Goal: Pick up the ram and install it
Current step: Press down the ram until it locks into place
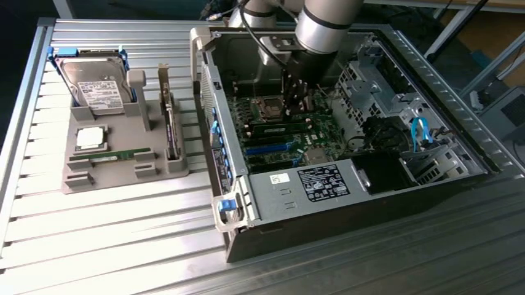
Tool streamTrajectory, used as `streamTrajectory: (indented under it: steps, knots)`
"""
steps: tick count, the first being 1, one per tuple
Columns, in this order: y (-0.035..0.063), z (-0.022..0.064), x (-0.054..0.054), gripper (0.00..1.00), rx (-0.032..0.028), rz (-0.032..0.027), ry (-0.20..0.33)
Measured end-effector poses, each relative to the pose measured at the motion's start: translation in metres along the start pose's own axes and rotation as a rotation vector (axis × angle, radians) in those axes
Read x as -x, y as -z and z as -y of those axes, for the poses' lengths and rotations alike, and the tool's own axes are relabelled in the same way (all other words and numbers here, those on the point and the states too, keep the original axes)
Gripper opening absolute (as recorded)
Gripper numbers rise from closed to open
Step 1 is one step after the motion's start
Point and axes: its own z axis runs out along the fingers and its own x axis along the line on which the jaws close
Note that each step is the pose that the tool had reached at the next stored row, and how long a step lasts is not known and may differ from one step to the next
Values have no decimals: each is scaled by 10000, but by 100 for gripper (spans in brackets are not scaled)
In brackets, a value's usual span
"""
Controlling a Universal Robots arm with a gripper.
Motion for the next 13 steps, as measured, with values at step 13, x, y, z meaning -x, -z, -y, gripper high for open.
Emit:
streamTrajectory:
  steps: [13]
  knots:
    - [-16, -439, -3, 10, -64, 1, -2]
